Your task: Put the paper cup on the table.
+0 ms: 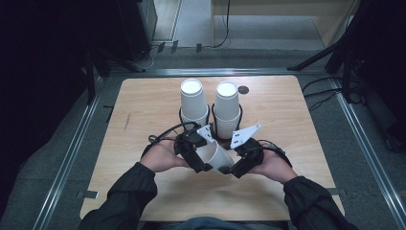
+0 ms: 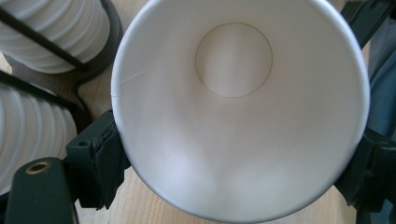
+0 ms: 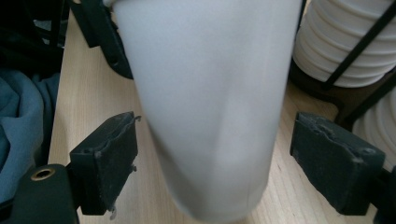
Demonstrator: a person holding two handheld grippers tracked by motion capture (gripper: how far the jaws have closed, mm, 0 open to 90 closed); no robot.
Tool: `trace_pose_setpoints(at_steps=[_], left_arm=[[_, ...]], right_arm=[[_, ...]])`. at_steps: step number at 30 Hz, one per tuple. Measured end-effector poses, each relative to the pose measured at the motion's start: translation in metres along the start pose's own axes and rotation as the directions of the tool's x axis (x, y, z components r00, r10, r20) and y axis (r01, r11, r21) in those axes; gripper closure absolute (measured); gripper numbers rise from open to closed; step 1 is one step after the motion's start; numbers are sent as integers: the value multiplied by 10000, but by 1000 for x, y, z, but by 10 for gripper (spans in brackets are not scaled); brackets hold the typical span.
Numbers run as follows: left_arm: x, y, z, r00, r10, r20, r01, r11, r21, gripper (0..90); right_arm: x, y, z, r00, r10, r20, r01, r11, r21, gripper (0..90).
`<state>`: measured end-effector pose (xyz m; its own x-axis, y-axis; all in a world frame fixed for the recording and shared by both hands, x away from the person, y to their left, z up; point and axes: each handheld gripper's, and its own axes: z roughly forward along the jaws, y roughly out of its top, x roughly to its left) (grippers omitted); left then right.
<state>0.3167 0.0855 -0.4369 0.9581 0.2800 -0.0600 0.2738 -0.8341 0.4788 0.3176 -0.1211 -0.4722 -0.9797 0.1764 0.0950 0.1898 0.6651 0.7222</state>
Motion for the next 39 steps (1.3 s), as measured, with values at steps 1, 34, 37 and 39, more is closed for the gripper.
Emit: trace_pose_setpoints(at_steps=[1,34,37,39], left_arm=[[-1,1,-1,10000,10,-4,-10,10000,-18,118],[2,-6,-14,9988,-425,227,452,9891,-1400,29],[5,-9,-17,9974,-626,354,678,9830,-1707,30],[7,-12,-19,9971,-684,335,735,9797,-1863,29]], right_arm=[[0,1,1,9999,-108,12,108,9999,-32,155],[0,3,-6,9992,-192,364,206,9990,-387,201],[-2,2,-12,9991,-76,427,101,9982,-592,201],[-3,1,-15,9989,45,462,-13,9977,-680,201]])
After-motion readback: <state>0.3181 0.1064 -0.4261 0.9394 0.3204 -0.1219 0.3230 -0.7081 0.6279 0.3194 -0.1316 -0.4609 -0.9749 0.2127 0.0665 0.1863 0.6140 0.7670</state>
